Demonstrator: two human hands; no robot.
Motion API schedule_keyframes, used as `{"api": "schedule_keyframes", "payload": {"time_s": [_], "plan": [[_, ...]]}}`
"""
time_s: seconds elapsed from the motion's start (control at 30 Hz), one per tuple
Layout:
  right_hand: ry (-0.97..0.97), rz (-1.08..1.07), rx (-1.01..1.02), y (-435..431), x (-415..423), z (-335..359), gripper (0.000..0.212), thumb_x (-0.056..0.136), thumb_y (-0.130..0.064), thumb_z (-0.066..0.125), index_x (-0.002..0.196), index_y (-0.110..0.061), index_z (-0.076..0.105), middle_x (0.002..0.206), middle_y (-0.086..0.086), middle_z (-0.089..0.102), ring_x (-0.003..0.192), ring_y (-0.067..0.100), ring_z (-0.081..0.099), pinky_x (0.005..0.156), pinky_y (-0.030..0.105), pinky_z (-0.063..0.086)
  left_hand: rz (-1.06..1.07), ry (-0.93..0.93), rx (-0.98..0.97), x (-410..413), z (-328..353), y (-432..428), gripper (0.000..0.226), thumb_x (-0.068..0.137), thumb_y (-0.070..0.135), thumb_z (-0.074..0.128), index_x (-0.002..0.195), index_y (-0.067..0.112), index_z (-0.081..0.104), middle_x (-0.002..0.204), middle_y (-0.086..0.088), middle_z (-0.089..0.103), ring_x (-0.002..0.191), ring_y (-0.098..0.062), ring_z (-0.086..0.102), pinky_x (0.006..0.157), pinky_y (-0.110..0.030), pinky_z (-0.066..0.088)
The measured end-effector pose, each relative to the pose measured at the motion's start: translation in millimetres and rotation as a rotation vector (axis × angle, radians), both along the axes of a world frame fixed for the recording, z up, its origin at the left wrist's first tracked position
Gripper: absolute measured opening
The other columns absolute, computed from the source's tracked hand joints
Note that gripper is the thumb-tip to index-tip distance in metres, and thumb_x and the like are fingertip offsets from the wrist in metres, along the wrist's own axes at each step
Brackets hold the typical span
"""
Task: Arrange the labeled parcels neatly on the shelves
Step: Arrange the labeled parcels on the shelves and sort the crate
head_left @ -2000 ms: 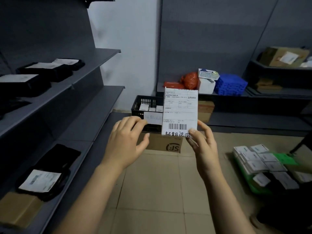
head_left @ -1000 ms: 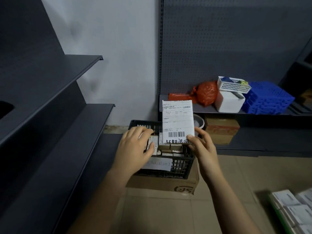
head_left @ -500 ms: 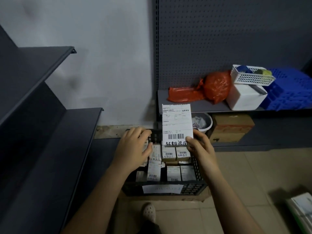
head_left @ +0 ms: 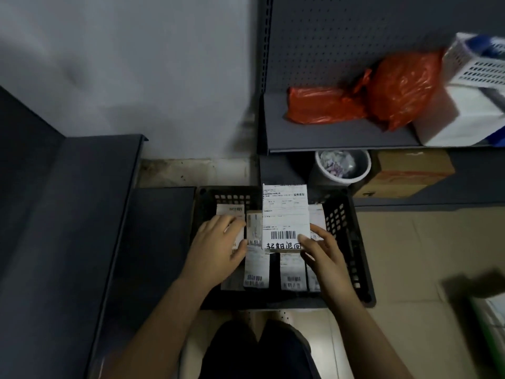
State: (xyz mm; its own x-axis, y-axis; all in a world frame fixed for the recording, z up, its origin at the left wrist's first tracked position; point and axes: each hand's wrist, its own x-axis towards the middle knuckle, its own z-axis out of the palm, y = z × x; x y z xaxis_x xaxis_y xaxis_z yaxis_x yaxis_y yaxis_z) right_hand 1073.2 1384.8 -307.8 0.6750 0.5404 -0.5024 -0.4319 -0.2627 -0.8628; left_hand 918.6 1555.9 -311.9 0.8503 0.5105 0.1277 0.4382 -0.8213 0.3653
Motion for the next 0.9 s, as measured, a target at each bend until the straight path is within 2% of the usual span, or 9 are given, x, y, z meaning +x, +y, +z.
{"api": "schedule_keyframes", "payload": {"time_s": [0.17,0.3,0.4,0.5,0.6,0.7,0.77,0.83,0.9], "plan": [[0.092,-0.005,-0.110,-7,4,-62,0.034,0.087,-0.024,0.071,0.119,-0.027,0.061,0.100,-0.014,0.074,0.097,0.006,0.069,0.084,0.024,0.050,-0.003,0.078,-0.136,13,-67,-10,0.027,0.086,0.032,0.049,0.104,0.017,0.061,0.099,0.002,0.059,0.090,-0.017,0.055,0.077,-0.029,0.042],[0.172,0.011,-0.195,-15,11,-109,0.035,0.087,-0.024,0.071,0.120,-0.027,0.059,0.096,-0.012,0.075,0.091,0.002,0.070,0.081,0.024,0.051,-0.002,0.175,-0.267,23,-119,-22,0.036,0.093,0.037,0.044,0.117,0.015,0.059,0.109,-0.001,0.060,0.098,-0.021,0.056,0.081,-0.032,0.043],[0.201,0.107,-0.254,-20,18,-136,0.047,0.086,-0.030,0.073,0.128,-0.034,0.053,0.099,-0.013,0.074,0.097,0.004,0.069,0.092,0.031,0.050,0.041,0.285,-0.540,30,-154,-37,0.055,0.099,0.052,0.039,0.144,0.021,0.040,0.133,0.000,0.053,0.116,-0.019,0.052,0.093,-0.035,0.046],[0.212,0.214,-0.329,-24,29,-164,0.054,0.088,-0.030,0.070,0.137,-0.033,0.048,0.105,-0.010,0.072,0.103,0.011,0.068,0.097,0.037,0.050,0.061,0.359,-0.769,39,-180,-50,0.064,0.096,0.059,0.038,0.152,0.033,0.021,0.145,0.005,0.047,0.122,-0.016,0.050,0.096,-0.041,0.048],[0.216,0.311,-0.404,-26,40,-184,0.049,0.093,-0.026,0.064,0.138,-0.030,0.045,0.110,-0.008,0.069,0.096,0.010,0.067,0.083,0.027,0.052,0.057,0.337,-0.805,43,-199,-59,0.059,0.096,0.057,0.040,0.149,0.034,0.026,0.137,0.006,0.053,0.113,-0.012,0.056,0.091,-0.042,0.052],[0.267,0.410,-0.496,-26,46,-198,0.047,0.098,-0.025,0.055,0.140,-0.030,0.034,0.100,-0.011,0.061,0.087,0.006,0.060,0.067,0.021,0.048,0.058,0.357,-0.815,46,-212,-67,0.056,0.097,0.053,0.042,0.147,0.031,0.029,0.133,0.005,0.056,0.105,-0.010,0.057,0.089,-0.038,0.052],[0.294,0.428,-0.543,-25,47,-209,0.052,0.098,-0.020,0.054,0.145,-0.021,0.032,0.102,-0.004,0.061,0.093,0.015,0.062,0.080,0.034,0.054,0.060,0.416,-0.783,48,-219,-71,0.058,0.098,0.050,0.044,0.148,0.026,0.029,0.133,0.000,0.055,0.107,-0.014,0.057,0.090,-0.037,0.051],[0.282,0.452,-0.582,-24,49,-219,0.057,0.097,-0.015,0.053,0.148,-0.019,0.028,0.105,0.001,0.061,0.096,0.021,0.063,0.092,0.043,0.053,0.069,0.447,-0.791,50,-227,-73,0.063,0.097,0.050,0.045,0.150,0.023,0.025,0.137,-0.004,0.053,0.112,-0.019,0.057,0.093,-0.042,0.051],[0.266,0.483,-0.604,-20,50,-227,0.056,0.096,-0.012,0.052,0.147,-0.018,0.028,0.100,-0.001,0.060,0.089,0.019,0.062,0.088,0.040,0.053,0.072,0.465,-0.793,53,-234,-74,0.060,0.097,0.044,0.048,0.149,0.022,0.024,0.133,-0.005,0.055,0.110,-0.020,0.059,0.091,-0.044,0.052]]}}
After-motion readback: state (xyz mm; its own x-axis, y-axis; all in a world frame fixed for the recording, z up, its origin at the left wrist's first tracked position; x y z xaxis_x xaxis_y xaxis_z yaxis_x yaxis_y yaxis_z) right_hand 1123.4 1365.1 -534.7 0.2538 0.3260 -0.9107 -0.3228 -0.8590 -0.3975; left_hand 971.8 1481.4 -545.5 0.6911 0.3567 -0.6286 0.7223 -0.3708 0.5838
